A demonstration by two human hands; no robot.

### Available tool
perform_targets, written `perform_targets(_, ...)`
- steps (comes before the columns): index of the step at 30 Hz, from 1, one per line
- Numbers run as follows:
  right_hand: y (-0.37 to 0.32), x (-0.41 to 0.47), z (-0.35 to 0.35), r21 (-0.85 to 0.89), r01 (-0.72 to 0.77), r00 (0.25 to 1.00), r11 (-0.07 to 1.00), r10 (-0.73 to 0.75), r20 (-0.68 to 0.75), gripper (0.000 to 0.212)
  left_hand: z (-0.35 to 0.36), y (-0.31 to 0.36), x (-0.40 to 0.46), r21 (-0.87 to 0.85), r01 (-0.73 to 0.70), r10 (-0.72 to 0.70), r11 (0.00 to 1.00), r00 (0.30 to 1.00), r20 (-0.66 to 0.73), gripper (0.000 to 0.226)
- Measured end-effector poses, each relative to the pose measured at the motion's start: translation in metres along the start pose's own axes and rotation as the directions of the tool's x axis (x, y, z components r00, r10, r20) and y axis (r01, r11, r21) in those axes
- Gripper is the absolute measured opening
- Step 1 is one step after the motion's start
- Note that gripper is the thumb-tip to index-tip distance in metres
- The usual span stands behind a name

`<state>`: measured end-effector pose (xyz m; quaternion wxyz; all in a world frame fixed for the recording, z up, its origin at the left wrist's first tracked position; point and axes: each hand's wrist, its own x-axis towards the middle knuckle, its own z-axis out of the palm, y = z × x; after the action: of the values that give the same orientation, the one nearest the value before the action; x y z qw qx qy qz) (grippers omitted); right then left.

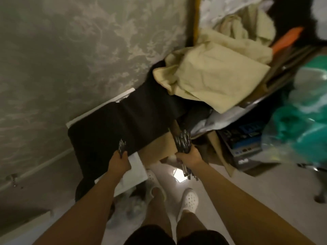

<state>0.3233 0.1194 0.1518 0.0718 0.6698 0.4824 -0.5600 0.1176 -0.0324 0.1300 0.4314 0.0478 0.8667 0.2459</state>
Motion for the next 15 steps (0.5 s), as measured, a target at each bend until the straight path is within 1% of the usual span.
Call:
perform_targets(3,0.039,-0.024,-0.045,0.083,-0.023,0.997,0.996,0.029,-0.074,0.047,0.025,0.009,-0.029,0.077,-0.082,0.078,0.994,0.995,0.055,0.032)
perform_targets(6,0.081,-0.044,-0.088,0.196,-0.012,0.992,0.981,0.035,-0.117,0.042,0.053,0.018,-0.055,0.144,-0.141,0.124,0.979,0.985,0.124,0.033)
perform_targets(8,0.111,-0.057,-0.117,0.273,-0.012,0.989,0.962,0.051,-0.137,0.036,0.075,0.025,-0.073,0.215,-0.181,0.152,0.960,0.978,0.141,0.034)
perform_targets(10,0.144,-0.072,-0.149,0.340,-0.024,0.982,0.940,0.085,-0.168,0.031,0.103,0.032,-0.093,0.285,-0.239,0.194,0.928,0.965,0.179,0.040)
perform_targets(12,0.182,-0.082,-0.182,0.403,-0.021,0.970,0.915,0.116,-0.213,0.029,0.136,0.039,-0.116,0.306,-0.279,0.218,0.910,0.951,0.220,0.041)
perform_targets(15,0.243,-0.099,-0.232,0.486,-0.015,0.954,0.874,0.158,-0.254,0.029,0.191,0.048,-0.156,0.334,-0.318,0.257,0.887,0.942,0.214,0.042)
